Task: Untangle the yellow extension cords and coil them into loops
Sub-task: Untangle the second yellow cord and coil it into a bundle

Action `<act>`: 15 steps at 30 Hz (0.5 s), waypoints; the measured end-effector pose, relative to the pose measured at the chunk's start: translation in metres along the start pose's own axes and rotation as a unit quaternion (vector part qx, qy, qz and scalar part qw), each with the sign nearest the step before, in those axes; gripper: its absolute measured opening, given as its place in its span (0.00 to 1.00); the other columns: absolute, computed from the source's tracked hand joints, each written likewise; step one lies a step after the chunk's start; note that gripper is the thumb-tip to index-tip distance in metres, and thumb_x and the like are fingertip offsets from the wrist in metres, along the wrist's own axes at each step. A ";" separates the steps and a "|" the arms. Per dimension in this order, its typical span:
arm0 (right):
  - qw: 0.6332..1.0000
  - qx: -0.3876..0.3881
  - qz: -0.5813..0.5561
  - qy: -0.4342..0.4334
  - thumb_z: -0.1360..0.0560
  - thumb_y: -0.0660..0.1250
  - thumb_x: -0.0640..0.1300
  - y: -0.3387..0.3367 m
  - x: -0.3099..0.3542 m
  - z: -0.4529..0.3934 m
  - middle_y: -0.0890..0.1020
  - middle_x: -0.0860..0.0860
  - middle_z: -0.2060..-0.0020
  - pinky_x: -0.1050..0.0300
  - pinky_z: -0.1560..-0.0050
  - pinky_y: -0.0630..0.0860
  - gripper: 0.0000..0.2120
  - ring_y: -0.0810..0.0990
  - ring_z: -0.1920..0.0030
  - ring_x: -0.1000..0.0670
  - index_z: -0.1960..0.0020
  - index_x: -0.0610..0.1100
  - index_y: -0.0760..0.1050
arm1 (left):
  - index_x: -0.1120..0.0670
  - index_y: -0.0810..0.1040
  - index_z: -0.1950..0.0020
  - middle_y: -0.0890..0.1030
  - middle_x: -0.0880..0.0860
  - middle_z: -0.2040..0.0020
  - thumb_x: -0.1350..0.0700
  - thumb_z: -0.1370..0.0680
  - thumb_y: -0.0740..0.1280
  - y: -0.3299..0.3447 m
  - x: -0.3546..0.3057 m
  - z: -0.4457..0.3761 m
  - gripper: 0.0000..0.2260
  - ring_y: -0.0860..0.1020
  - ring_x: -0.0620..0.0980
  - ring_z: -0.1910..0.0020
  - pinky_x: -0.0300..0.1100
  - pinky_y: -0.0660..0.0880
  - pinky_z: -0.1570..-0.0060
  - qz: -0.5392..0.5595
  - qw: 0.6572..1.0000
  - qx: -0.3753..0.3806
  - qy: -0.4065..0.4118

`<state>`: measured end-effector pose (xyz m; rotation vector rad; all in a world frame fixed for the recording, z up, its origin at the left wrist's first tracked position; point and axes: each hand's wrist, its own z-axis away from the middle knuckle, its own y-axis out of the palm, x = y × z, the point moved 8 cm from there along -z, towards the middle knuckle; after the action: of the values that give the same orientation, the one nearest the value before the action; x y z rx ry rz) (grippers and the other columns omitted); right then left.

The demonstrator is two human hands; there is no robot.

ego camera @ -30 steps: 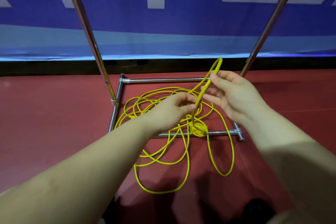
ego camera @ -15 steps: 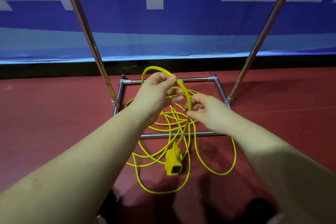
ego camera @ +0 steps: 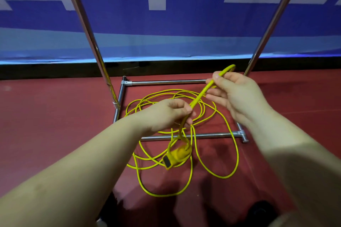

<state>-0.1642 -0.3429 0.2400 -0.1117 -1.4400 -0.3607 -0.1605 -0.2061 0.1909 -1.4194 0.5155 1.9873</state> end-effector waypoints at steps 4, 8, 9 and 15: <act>0.998 0.025 0.061 0.020 0.22 0.60 0.49 0.003 -0.006 -0.001 0.81 0.49 0.58 0.58 0.57 0.80 0.07 0.82 0.61 0.52 0.50 0.46 0.73 | 0.56 0.75 0.55 0.77 0.52 0.65 0.58 0.18 0.56 -0.012 -0.013 -0.002 0.10 0.78 0.47 0.65 0.42 0.76 0.58 0.051 0.995 -0.063 0.050; 0.927 0.209 0.309 0.037 0.29 0.67 0.55 0.031 -0.035 0.015 0.83 0.50 0.53 0.55 0.46 0.75 0.14 0.81 0.52 0.53 0.47 0.48 0.77 | 0.55 0.75 0.56 0.79 0.48 0.69 0.56 0.18 0.56 -0.033 -0.025 -0.001 0.11 0.80 0.44 0.69 0.42 0.77 0.62 0.156 0.976 -0.128 0.084; 0.904 0.245 0.350 0.010 0.30 0.70 0.51 0.038 -0.039 0.019 0.82 0.51 0.54 0.54 0.44 0.75 0.10 0.80 0.52 0.53 0.50 0.49 0.77 | 0.54 0.75 0.55 0.79 0.48 0.69 0.56 0.18 0.56 -0.036 -0.028 -0.001 0.10 0.80 0.44 0.69 0.41 0.78 0.63 0.177 0.971 -0.131 0.089; 0.885 0.179 0.416 -0.113 0.29 0.72 0.41 0.041 -0.029 0.013 0.77 0.55 0.68 0.47 0.52 0.78 0.11 0.78 0.63 0.51 0.64 0.53 0.73 | 0.55 0.77 0.51 0.84 0.49 0.62 0.57 0.18 0.56 -0.038 -0.034 0.000 0.10 0.83 0.46 0.63 0.41 0.81 0.63 0.225 0.961 -0.121 0.105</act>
<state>-0.1664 -0.2955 0.2194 -0.4639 -1.5228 0.6430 -0.1268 -0.1881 0.2250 -1.8043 0.7664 2.3282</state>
